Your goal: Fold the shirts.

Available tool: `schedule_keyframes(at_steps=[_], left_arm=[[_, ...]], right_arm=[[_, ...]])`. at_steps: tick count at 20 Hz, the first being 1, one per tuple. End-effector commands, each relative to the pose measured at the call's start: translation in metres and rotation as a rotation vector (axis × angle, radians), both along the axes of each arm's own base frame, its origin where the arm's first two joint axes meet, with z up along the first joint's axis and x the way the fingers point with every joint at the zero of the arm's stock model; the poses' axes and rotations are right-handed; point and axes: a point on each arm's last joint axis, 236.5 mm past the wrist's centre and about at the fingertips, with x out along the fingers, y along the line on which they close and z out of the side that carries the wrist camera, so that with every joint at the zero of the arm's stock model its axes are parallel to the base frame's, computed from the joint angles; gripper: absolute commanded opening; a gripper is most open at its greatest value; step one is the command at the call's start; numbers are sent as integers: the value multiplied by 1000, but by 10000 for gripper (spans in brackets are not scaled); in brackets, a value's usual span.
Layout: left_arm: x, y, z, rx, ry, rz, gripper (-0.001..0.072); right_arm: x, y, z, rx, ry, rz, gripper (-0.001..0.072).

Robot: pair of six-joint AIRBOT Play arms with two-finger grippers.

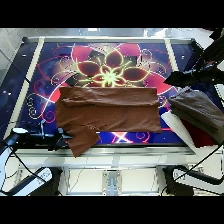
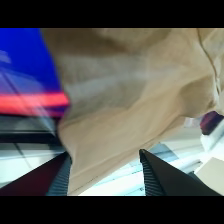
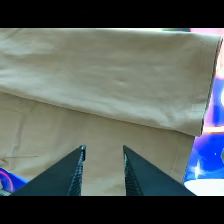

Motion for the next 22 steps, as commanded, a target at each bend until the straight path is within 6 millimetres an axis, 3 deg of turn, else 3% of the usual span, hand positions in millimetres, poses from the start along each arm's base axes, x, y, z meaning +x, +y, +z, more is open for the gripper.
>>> schedule_keyframes(at_steps=[1,3,4,6,8,10,11,13,14,16,19,22], left_arm=[[3,-4,-5,-4,-13,-18,436],[1,-10,-5,-4,-14,-48,88],[0,-13,-5,-5,-29,-78,13],[-3,-17,-3,-16,-32,-104,13],[-8,-20,0,-37,-22,-119,13],[-11,-23,3,-50,-31,-144,13],[-11,-23,3,-51,-30,-145,13],[-11,-23,3,-51,-30,-145,13],[-11,-23,3,-51,-31,-145,13],[-11,-23,3,-50,-31,-144,13],[-11,-23,3,-50,-31,-144,13],[-11,-23,3,-51,-31,-144,13]], right_arm=[[-3,2,11,1,-25,1,287],[-7,-1,22,-21,-53,-2,287],[-10,-6,30,-52,-76,-7,287],[-20,-26,45,-150,-117,-35,287],[-45,-65,42,-257,-63,-95,289],[-85,-91,4,-219,101,-162,289],[-104,-95,-25,-153,171,-210,289],[-148,-84,-97,12,323,-303,289],[-170,-68,-129,103,397,-337,300],[-202,-29,-177,278,511,-393,545],[-207,11,-210,455,525,-469,564],[-191,11,-225,463,451,-554,544]])
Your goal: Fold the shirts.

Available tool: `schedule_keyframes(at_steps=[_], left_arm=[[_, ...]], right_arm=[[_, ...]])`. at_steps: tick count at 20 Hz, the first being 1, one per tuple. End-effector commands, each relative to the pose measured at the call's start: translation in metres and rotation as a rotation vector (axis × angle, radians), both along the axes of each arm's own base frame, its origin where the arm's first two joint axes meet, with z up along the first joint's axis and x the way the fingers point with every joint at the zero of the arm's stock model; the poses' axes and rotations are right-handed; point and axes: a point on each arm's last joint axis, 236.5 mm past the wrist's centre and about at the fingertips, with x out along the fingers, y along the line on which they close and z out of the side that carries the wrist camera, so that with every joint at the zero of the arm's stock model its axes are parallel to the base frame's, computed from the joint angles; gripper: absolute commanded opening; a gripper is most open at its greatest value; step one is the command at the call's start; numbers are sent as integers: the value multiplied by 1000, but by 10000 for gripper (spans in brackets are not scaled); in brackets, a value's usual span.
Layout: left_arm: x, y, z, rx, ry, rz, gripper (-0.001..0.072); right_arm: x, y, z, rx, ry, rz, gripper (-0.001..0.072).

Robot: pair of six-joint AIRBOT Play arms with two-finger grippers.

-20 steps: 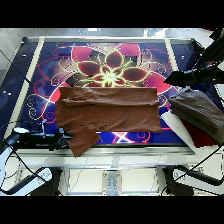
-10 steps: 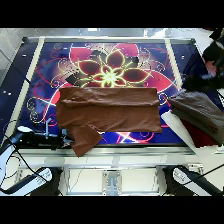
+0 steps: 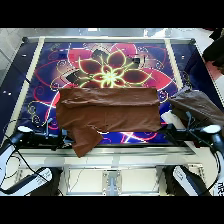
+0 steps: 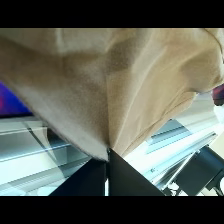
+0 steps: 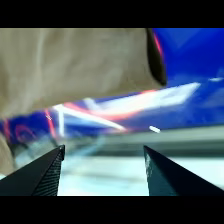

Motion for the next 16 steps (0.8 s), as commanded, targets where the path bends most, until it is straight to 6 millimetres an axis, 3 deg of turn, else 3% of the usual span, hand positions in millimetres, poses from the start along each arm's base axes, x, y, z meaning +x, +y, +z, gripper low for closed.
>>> schedule_keyframes(at_steps=[1,5,6,8,16], left_arm=[[0,0,0,0,0,-1,13],[0,0,0,0,-1,-1,13],[0,0,0,0,0,-1,13],[0,0,0,1,-1,-1,13],[2,1,-2,9,-6,4,13]], right_arm=[[12,6,-23,0,-45,-134,544],[31,5,-23,-27,-95,-174,542],[34,3,-23,-36,-103,-188,499],[39,-3,-23,-45,-105,-230,327],[34,5,-21,-4,-76,-228,345]])
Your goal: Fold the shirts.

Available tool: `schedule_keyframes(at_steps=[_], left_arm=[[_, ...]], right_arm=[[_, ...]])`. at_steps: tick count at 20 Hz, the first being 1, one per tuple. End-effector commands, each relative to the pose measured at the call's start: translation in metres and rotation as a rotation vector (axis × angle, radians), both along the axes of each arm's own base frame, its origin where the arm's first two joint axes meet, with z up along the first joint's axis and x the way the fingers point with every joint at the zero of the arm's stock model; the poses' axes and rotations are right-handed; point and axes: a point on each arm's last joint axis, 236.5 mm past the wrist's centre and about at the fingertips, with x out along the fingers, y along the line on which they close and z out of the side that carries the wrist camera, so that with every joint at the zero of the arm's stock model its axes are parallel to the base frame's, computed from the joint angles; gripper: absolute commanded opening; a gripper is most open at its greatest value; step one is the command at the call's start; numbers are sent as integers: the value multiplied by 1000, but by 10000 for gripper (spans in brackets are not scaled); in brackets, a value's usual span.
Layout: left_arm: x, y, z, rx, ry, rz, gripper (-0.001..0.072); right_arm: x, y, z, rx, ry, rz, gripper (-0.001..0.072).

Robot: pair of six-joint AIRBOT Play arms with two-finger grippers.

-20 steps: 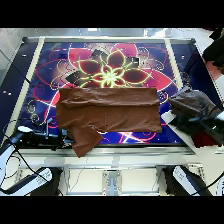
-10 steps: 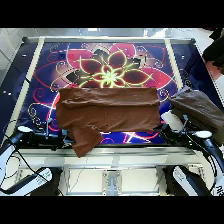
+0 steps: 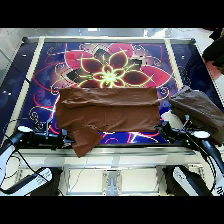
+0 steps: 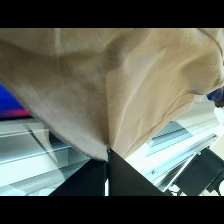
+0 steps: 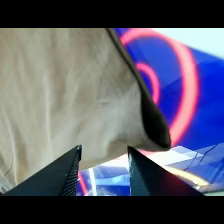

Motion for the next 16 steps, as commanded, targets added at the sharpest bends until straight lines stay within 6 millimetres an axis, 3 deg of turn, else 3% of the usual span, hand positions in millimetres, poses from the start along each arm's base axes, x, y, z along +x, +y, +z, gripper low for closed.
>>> schedule_keyframes(at_steps=[1,4,6,7,8,13,14,16], left_arm=[[0,0,0,2,-1,0,13],[0,0,0,-1,1,-2,13],[0,0,0,-1,1,-2,13],[0,0,0,-1,1,-2,13],[0,0,0,-1,1,-2,13],[0,0,0,0,0,-1,13],[0,0,0,1,-1,0,13],[0,0,0,2,-1,0,13]], right_arm=[[-1,2,1,20,13,-12,345],[-14,21,7,98,55,40,348],[-14,21,7,98,55,41,354],[-13,19,6,90,53,36,465],[-12,16,4,74,51,25,518],[-4,-6,-12,22,91,-91,500],[-5,-6,-16,26,105,-93,468],[-8,-5,-23,38,136,-98,336]])
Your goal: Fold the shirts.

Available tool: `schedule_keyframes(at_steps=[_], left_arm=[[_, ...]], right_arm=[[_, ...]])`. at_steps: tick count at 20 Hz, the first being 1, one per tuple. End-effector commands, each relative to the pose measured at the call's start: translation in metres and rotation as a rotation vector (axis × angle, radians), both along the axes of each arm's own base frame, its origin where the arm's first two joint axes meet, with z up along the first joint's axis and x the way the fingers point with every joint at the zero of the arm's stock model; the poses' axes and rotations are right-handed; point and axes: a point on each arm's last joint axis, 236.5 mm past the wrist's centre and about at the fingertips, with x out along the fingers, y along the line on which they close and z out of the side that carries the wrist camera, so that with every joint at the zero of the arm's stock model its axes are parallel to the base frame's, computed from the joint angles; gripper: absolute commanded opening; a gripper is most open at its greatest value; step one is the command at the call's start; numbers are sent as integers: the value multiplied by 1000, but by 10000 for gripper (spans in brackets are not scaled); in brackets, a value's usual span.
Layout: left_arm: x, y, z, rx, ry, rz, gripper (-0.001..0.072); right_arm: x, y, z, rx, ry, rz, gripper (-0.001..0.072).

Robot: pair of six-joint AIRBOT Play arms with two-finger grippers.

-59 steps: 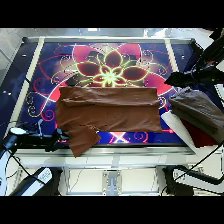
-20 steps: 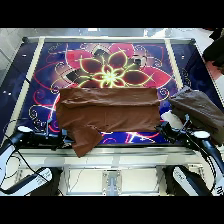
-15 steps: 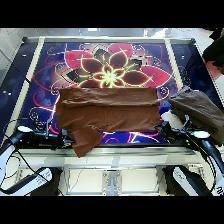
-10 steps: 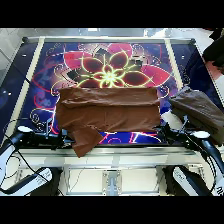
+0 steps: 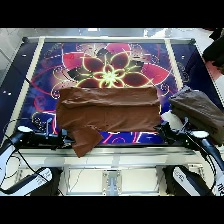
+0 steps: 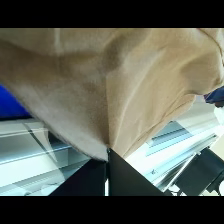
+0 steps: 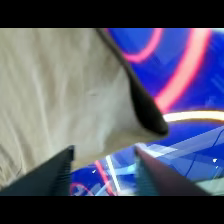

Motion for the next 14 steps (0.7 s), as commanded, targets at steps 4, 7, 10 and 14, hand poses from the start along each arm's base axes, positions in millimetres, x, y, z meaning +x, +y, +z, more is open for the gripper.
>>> schedule_keyframes(at_steps=[4,7,10,14], left_arm=[[20,-8,14,-55,-94,33,12],[55,-16,62,-119,-284,72,11],[73,-9,115,-32,-517,52,11],[86,5,185,108,-781,169,11]], right_arm=[[8,-3,-5,7,-4,-16,17],[27,6,40,-7,-159,125,16],[38,13,111,-68,-330,292,16],[31,9,185,-245,-476,447,16]])
